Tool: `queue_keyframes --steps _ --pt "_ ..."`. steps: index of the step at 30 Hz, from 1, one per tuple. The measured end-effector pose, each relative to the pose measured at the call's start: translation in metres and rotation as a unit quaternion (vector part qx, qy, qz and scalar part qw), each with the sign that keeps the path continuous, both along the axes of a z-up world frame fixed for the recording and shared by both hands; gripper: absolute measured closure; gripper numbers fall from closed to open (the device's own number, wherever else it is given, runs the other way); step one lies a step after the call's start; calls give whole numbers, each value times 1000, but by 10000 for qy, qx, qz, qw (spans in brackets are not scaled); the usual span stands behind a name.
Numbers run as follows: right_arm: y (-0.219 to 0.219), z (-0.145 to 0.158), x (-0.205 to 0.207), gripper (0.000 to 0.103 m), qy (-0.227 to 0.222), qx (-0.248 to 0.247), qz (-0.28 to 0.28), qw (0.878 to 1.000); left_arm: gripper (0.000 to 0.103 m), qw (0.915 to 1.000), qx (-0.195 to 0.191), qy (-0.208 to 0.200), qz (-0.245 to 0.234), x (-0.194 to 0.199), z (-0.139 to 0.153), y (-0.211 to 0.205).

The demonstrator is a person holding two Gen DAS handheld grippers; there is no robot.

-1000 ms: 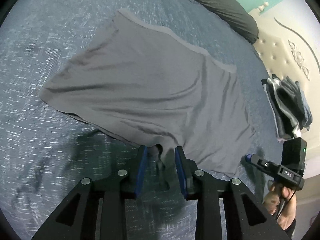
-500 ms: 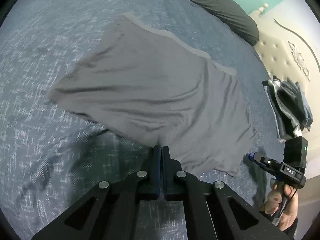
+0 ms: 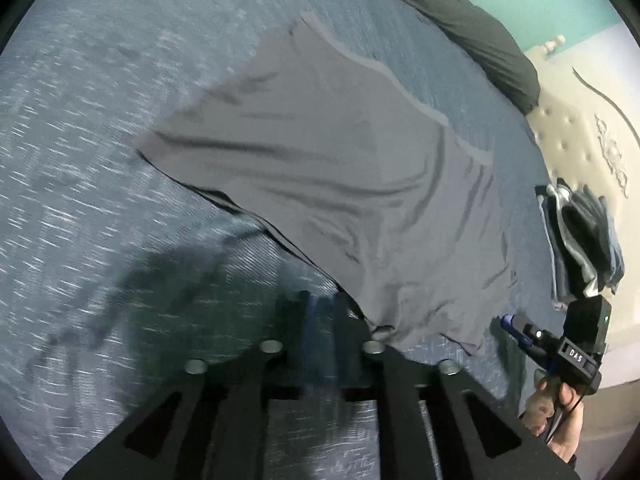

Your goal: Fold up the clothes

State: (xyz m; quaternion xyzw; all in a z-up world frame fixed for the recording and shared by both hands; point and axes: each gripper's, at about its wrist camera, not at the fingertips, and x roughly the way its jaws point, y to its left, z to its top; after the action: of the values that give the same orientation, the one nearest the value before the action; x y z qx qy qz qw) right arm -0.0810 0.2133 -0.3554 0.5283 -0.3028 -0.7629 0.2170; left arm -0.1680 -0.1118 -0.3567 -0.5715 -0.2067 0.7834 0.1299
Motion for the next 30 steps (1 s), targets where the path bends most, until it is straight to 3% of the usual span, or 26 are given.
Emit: queue_keyframes --steps 6,8,16,18,20,30 --pt "-3 0 -2 80 35 -40 29 10000 76 9976 -332 222 560 -17 11 -45" --pt "-3 -1 -3 80 32 -41 31 10000 64 9958 -443 295 746 -22 15 -61" --pt "-1 -3 -6 80 54 -104 -2 9999 65 9951 -321 270 899 -38 -11 -84" --pt "0 -4 -7 80 54 -96 -6 9999 76 9954 -295 258 874 -40 -17 -88" --pt "0 -5 -9 80 48 -88 -9 9999 99 9952 -314 324 866 -39 -15 -89" --pt "1 -7 -11 80 34 -72 -5 10000 102 9936 -381 623 861 -34 0 -94"
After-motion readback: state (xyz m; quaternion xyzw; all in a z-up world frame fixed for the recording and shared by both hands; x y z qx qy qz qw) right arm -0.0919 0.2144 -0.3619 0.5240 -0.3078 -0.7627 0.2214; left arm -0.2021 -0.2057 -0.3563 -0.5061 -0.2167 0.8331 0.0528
